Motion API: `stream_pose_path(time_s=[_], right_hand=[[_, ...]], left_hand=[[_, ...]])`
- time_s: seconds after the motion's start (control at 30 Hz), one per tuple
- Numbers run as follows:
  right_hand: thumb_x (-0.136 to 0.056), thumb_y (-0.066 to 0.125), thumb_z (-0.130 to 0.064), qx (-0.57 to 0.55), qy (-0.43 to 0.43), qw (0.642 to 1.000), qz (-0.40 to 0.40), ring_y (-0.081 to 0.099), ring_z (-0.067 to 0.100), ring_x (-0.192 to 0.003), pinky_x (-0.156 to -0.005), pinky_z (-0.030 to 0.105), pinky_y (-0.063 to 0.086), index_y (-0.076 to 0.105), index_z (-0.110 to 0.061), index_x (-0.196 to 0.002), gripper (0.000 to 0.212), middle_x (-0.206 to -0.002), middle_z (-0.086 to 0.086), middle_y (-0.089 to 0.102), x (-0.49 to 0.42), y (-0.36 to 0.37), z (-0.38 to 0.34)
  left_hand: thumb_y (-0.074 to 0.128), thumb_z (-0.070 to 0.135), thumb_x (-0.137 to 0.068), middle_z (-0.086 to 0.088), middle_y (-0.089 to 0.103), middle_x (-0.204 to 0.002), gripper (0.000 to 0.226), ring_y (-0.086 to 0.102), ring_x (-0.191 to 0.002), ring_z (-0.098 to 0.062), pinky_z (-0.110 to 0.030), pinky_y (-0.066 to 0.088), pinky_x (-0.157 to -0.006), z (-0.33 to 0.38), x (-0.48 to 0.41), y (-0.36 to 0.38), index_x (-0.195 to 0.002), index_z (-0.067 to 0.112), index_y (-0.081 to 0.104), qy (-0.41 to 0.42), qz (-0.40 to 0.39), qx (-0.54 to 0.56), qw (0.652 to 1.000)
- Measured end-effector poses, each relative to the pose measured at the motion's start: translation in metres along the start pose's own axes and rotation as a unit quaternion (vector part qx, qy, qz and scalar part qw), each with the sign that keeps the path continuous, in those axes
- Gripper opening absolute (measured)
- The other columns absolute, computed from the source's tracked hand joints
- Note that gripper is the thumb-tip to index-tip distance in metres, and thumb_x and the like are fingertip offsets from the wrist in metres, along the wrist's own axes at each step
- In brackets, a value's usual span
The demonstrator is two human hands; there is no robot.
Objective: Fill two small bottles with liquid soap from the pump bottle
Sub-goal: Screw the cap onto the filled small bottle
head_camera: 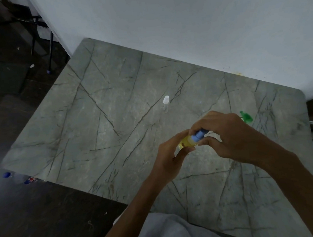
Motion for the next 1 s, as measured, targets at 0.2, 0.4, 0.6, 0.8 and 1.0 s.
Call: stream_pose_path(time_s=[0.2,0.4,0.6,0.8,1.0], right_hand=[[-0.079,0.068,-0.039,0.031,0.016,0.999,0.015,0.057,0.007,-0.064,-0.061,0.022,0.048,0.07,-0.015,-0.088,0.027,-0.076,-0.006,0.067,0.002,0.002,-0.002],[-0.069,0.058,-0.069,0.053,0.041,0.997,0.047,0.057,0.004,-0.074,-0.069,0.021,0.048,0.068,-0.012,-0.102,0.067,-0.088,-0.003,0.07,0.006,0.01,0.002],[-0.076,0.07,-0.046,-0.031,0.0,0.999,0.034,0.06,0.001,-0.091,-0.083,0.015,0.048,0.069,-0.016,-0.106,0.042,-0.101,-0.01,0.067,0.006,0.003,-0.002],[-0.071,0.062,-0.066,0.068,0.072,0.993,0.062,0.052,0.008,-0.056,-0.056,0.024,0.047,0.063,-0.016,-0.076,0.049,-0.065,-0.006,0.06,0.003,0.003,-0.004],[-0.061,0.077,-0.061,-0.025,0.074,0.995,0.062,0.055,0.002,-0.099,-0.081,0.011,0.045,0.061,-0.022,-0.117,0.069,-0.111,-0.011,0.058,0.014,0.0,-0.006]], left_hand=[[0.067,0.008,-0.091,0.009,0.065,-0.112,0.036,0.06,-0.099,0.016,-0.006,0.045,-0.086,0.003,0.002,-0.001,-0.126,0.007,0.06,0.006,0.004,-0.01,1.0],[0.066,0.003,-0.092,0.009,0.065,-0.116,0.038,0.063,-0.101,0.008,-0.011,0.049,-0.086,0.008,0.003,-0.005,-0.128,0.012,0.058,0.029,0.027,-0.011,0.999],[0.069,0.008,-0.09,0.001,0.068,-0.114,0.037,0.062,-0.103,0.008,-0.007,0.046,-0.088,0.01,0.001,-0.006,-0.125,0.006,0.061,0.018,0.024,-0.004,1.0],[0.066,0.012,-0.093,0.006,0.068,-0.112,0.036,0.067,-0.098,0.001,-0.013,0.051,-0.084,0.017,0.004,0.0,-0.128,0.013,0.058,0.026,0.005,0.01,1.0],[0.066,0.011,-0.09,0.009,0.064,-0.115,0.04,0.059,-0.101,0.016,-0.007,0.045,-0.087,0.015,-0.002,-0.011,-0.127,0.02,0.053,0.028,0.04,0.001,0.999]])
Point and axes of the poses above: each hand's wrist, its own x-axis away from the middle knuckle, its own y-axis out of the palm, z = x × y, the point moved 3 cm from there along -x, towards the middle knuckle
